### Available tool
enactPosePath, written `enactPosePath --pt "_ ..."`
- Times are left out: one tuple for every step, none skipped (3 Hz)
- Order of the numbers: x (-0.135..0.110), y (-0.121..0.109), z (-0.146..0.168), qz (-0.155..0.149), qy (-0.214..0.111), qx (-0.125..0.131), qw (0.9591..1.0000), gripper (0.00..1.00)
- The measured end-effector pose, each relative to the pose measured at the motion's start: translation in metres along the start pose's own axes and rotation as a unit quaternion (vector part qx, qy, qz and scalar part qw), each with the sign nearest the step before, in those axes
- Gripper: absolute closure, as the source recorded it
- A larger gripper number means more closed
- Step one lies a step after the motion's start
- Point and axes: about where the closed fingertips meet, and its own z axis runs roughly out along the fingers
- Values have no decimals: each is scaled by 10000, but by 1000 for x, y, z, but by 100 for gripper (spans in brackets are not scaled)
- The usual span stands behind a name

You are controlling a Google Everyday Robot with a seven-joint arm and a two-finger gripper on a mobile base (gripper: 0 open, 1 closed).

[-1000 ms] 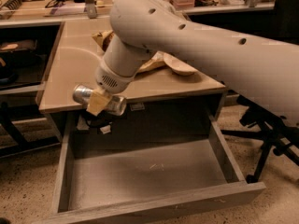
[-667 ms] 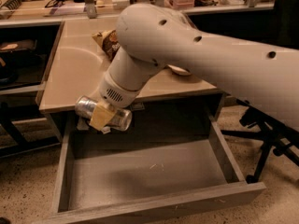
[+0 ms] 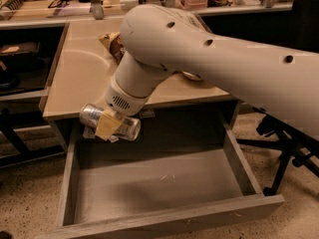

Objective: Place redbull can into top drawer

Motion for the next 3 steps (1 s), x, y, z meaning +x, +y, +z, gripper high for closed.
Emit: enactPosePath --pt "15 20 16 306 -14 -150 9994 100" --pt "56 38 50 728 122 -379 9966 100" --pt "86 39 82 919 237 -468 9944 100"
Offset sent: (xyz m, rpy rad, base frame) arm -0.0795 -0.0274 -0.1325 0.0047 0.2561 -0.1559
